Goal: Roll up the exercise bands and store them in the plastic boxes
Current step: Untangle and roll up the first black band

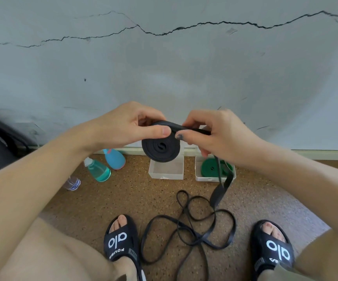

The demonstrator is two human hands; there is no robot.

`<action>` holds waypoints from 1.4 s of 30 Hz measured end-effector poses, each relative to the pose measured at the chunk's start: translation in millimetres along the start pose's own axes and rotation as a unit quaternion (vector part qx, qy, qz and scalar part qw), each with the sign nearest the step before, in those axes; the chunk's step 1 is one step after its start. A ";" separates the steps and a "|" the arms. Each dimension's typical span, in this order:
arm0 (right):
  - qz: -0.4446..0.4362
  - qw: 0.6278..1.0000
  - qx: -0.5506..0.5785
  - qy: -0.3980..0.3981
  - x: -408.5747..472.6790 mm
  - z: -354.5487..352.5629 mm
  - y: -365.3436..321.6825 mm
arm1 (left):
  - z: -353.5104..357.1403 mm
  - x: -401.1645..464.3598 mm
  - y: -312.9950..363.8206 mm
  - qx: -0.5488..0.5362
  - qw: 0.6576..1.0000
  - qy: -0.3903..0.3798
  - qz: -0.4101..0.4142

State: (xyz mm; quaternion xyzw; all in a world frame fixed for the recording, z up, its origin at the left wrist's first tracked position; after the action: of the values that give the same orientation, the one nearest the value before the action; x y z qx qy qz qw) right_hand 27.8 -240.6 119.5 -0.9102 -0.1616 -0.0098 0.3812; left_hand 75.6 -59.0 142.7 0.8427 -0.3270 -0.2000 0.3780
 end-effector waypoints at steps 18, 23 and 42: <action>0.185 0.811 0.492 -0.256 -8.7 42.1 7.5 | -3.5 -4.0 5.6 -0.045 0.998 0.038 0.008; 0.188 0.859 0.389 -0.273 -12.9 55.6 4.0 | 13.9 -3.9 9.2 0.123 0.991 -0.051 -0.006; 0.195 0.858 0.366 -0.302 -3.0 55.1 15.3 | 21.3 -1.2 11.3 0.152 0.986 -0.069 0.017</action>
State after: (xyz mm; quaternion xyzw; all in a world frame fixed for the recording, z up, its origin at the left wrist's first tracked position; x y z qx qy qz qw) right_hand 23.8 -213.1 69.4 -0.6762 -0.0800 0.3998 0.6136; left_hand 57.8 -74.6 138.0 0.8686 -0.3935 -0.1996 0.2255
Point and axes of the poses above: each hand's wrist, its own x-axis towards the middle knuckle, its own z-axis out of the palm, y = z × x, the point moved 5 cm from there along x, towards the middle knuckle, and after that the axes turned 7 degrees about -x, right-handed, at the moved point
